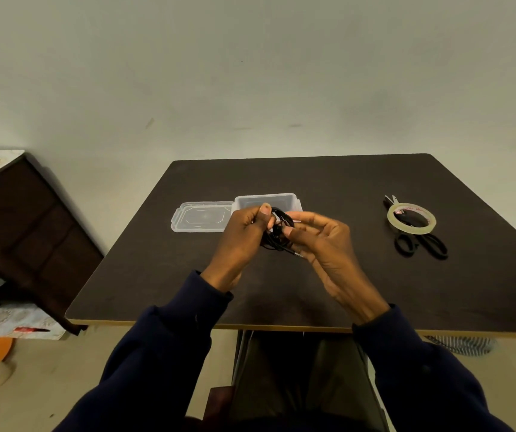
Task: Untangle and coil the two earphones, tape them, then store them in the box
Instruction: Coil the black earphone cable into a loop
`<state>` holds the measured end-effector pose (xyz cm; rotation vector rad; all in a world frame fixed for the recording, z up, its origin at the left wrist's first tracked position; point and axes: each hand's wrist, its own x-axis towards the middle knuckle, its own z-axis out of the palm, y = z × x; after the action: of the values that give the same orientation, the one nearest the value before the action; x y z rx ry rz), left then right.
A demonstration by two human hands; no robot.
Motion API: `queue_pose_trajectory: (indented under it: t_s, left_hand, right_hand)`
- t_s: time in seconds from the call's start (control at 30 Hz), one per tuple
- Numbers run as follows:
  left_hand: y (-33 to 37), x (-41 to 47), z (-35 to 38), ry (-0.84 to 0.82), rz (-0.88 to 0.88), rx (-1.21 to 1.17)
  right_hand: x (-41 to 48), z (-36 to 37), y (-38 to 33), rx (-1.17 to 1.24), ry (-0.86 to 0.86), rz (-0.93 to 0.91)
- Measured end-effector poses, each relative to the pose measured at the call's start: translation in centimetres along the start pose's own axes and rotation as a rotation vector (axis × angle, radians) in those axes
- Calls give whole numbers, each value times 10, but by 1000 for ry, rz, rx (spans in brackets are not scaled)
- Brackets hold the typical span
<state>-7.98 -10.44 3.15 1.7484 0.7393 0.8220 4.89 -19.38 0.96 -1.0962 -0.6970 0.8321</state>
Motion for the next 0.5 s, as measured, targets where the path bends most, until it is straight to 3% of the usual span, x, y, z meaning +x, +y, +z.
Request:
queue_pose_trajectory:
  t_s: [0.33, 0.5]
  left_hand:
    - [-8, 2, 0, 11, 104, 46]
    - [-14, 1, 1, 58, 212, 209]
  right_hand:
    - [2, -3, -2, 130, -171, 76]
    - [2, 3, 5, -44, -95, 5]
